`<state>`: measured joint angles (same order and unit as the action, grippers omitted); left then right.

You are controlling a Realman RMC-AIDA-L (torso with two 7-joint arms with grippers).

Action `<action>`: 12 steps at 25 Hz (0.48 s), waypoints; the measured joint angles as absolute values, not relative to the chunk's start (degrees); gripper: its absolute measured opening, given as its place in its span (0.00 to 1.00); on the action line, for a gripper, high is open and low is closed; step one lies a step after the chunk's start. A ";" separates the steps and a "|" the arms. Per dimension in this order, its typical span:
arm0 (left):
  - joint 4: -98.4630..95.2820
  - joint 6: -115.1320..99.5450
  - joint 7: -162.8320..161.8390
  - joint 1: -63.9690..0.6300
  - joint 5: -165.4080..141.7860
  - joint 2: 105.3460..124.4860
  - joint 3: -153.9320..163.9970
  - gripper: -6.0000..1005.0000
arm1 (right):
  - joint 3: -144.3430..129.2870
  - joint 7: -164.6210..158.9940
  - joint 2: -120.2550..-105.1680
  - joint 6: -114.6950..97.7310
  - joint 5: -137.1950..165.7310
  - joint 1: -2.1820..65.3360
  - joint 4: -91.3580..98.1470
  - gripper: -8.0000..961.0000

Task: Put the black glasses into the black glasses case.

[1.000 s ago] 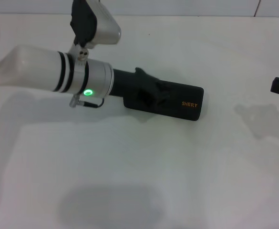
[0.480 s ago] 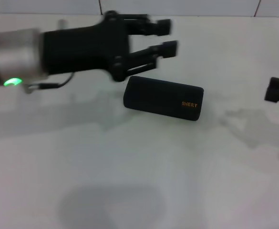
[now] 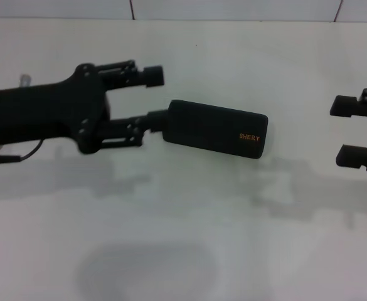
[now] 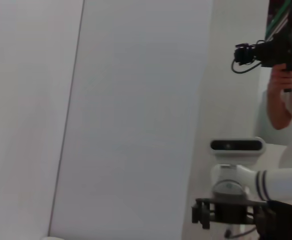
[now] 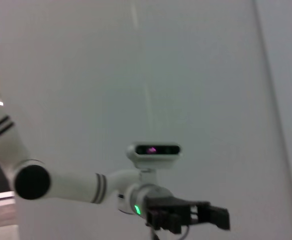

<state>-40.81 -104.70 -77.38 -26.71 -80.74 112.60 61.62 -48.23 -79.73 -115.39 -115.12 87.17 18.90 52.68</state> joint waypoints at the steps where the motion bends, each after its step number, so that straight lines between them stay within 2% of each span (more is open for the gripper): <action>1: -40.68 -105.45 -77.42 -26.44 -80.73 112.17 61.61 0.69 | -48.24 -79.70 -115.41 -115.63 87.17 19.25 52.63 0.59; 2: -40.64 -105.99 -77.46 -26.13 -80.74 111.84 61.61 0.70 | -48.24 -79.68 -115.43 -115.96 87.16 19.51 52.59 0.64; 8: -40.94 -107.47 -77.49 -23.94 -80.59 110.81 60.06 0.72 | -48.71 -77.66 -115.83 -116.37 86.94 21.57 51.55 0.74; 12: -40.98 -107.85 -77.49 -23.42 -80.64 110.79 60.00 0.72 | -49.71 -76.27 -115.88 -115.57 86.99 23.46 50.08 0.74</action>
